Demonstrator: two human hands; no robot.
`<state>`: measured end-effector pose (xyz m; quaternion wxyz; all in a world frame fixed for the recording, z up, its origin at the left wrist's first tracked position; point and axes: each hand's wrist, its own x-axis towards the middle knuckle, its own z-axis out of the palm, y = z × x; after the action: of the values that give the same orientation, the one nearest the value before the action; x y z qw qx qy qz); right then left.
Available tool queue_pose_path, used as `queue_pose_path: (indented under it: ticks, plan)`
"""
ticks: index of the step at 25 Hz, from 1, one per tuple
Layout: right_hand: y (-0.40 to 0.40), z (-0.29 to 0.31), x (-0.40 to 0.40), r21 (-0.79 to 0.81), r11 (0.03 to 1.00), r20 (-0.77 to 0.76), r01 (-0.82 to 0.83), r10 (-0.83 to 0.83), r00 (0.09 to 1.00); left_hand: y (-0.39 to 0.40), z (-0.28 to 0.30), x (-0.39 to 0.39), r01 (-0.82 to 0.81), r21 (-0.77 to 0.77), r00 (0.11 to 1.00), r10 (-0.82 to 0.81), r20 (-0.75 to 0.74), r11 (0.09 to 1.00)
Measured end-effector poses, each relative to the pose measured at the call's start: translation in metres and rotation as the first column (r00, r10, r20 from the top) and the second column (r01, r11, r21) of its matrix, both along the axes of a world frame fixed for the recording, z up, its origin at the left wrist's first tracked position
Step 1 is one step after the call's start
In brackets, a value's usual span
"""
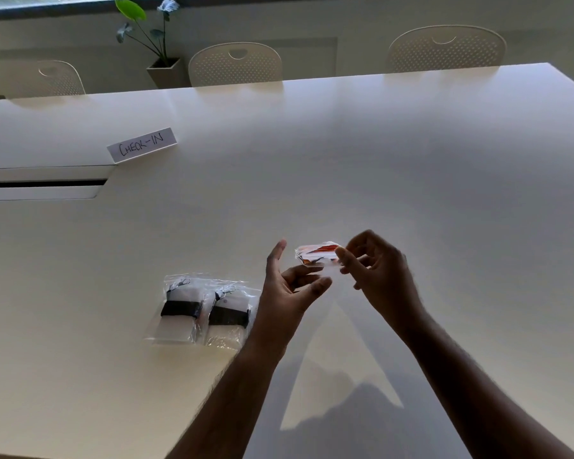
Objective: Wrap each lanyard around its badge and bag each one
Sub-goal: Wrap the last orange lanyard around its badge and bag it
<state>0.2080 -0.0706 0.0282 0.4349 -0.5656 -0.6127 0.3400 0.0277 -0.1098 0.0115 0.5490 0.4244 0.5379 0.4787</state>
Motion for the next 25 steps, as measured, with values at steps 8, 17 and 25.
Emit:
queue_pose_path:
  ticks: [8, 17, 25]
  plan:
    - [0.007, 0.011, 0.016, -0.113, 0.986, 0.077, -0.125, 0.135, 0.988, 0.003, 0.005, -0.017, 0.02, 0.276, 0.907, 0.099, -0.408, 0.961]
    - [0.008, 0.018, 0.019, -0.268, 0.915, -0.319, -0.302, 0.211, 0.924, 0.002, 0.016, -0.016, 0.057, 0.08, 0.996, -0.062, 0.06, 0.995]
    - [0.004, 0.012, 0.014, -0.197, 0.935, -0.37, -0.294, 0.207, 0.906, 0.007, 0.013, -0.013, -0.032, -0.057, 0.975, 0.044, 0.217, 0.998]
